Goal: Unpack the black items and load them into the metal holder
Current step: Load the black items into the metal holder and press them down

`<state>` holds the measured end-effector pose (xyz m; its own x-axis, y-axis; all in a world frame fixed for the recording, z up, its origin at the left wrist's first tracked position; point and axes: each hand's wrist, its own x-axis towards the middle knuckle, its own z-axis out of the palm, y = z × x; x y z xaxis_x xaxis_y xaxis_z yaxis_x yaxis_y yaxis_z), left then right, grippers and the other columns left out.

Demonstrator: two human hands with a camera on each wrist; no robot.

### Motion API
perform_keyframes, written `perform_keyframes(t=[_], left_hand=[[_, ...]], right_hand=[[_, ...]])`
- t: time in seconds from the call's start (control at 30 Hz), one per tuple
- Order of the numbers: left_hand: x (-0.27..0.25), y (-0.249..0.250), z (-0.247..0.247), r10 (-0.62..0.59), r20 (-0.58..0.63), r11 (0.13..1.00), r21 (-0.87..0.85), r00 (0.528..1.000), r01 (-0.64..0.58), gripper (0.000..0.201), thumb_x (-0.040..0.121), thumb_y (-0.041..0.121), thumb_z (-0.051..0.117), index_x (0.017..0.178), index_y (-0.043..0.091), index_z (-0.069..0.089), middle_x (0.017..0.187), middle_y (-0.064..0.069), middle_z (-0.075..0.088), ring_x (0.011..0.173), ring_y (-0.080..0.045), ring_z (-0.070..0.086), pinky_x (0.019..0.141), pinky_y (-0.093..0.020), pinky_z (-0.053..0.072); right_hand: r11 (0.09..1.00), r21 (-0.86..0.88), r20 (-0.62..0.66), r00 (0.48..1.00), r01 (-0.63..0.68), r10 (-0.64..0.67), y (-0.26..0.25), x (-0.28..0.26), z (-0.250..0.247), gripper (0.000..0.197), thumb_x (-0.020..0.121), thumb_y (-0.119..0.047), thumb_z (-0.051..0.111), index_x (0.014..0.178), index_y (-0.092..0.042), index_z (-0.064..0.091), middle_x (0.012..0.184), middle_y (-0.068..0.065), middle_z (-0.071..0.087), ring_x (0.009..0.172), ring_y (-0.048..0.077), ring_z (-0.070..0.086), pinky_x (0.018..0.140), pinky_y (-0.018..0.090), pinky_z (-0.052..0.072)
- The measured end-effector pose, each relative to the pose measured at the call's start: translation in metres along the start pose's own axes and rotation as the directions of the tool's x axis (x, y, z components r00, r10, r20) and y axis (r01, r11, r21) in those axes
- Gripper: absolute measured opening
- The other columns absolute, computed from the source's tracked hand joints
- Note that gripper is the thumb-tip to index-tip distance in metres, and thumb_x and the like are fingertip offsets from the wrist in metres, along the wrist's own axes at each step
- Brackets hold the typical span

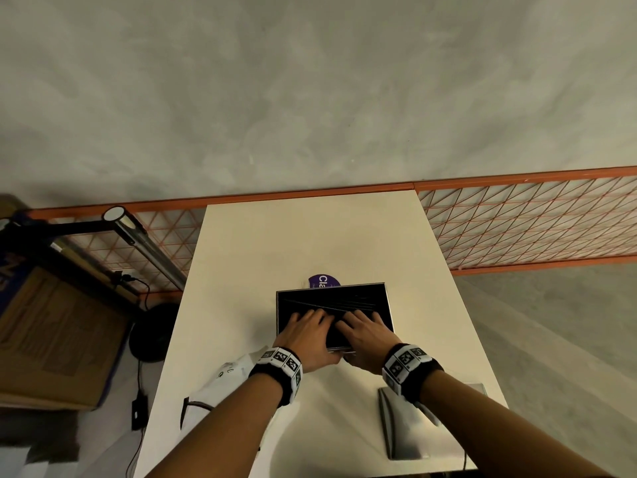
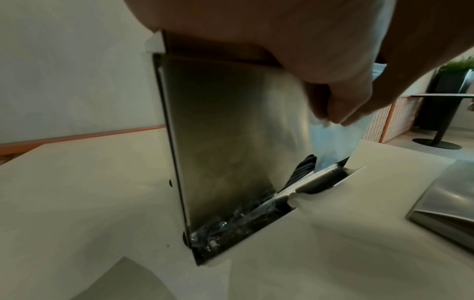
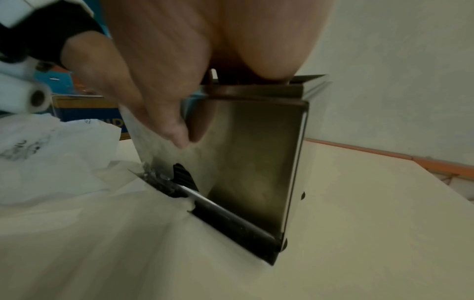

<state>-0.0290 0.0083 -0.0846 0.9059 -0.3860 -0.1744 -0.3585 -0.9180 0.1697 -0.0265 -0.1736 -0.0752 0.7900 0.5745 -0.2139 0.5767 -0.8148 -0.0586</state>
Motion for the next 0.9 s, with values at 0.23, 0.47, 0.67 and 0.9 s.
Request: perform_keyframes(t=[0.23,0.47,0.67,0.9], left_hand=[[0.0,-0.002,0.001,0.014,-0.039,0.997,-0.075,0.999,-0.016,0.089,0.074,0.069,0.06,0.151,0.032,0.034,0.154,0.008,0.043,0.144,-0.018,0.038,0.119,-0.042,0.032],[0.0,-0.003,-0.004,0.019,-0.043,1.0,0.012,0.999,-0.018,0.064,0.075,0.069,0.06,0.123,0.027,0.055,0.131,0.003,0.049,0.123,-0.021,0.045,0.103,-0.04,0.038],[0.0,-0.002,-0.005,0.005,-0.021,0.999,-0.045,1.0,-0.006,0.057,0.08,0.066,0.062,0.119,0.024,0.059,0.126,0.005,0.059,0.12,-0.02,0.054,0.103,-0.036,0.042],[-0.002,0.0,-0.004,-0.02,0.014,0.993,-0.114,1.0,0.022,0.058,0.079,0.067,0.063,0.122,0.028,0.059,0.128,0.008,0.06,0.118,-0.019,0.059,0.099,-0.037,0.05]], right_hand=[[0.997,0.019,0.084,0.993,-0.08,0.078,0.002,0.005,0.001,0.061,0.085,-0.045,0.062,0.136,-0.017,0.044,0.137,0.005,0.044,0.125,0.028,0.042,0.102,0.05,0.038],[0.989,0.067,0.125,0.985,-0.132,0.123,0.003,0.011,0.0,0.066,0.081,-0.045,0.068,0.138,-0.02,0.044,0.136,0.003,0.047,0.128,0.026,0.042,0.104,0.048,0.037],[0.997,0.028,0.034,0.997,-0.068,0.067,0.005,0.006,0.002,0.059,0.079,-0.045,0.065,0.131,-0.021,0.049,0.131,0.002,0.047,0.121,0.026,0.043,0.098,0.047,0.041],[0.996,0.056,-0.07,0.996,0.067,-0.063,0.008,-0.003,0.003,0.059,0.072,-0.046,0.065,0.125,-0.025,0.054,0.122,0.0,0.053,0.105,0.025,0.054,0.081,0.041,0.049]])
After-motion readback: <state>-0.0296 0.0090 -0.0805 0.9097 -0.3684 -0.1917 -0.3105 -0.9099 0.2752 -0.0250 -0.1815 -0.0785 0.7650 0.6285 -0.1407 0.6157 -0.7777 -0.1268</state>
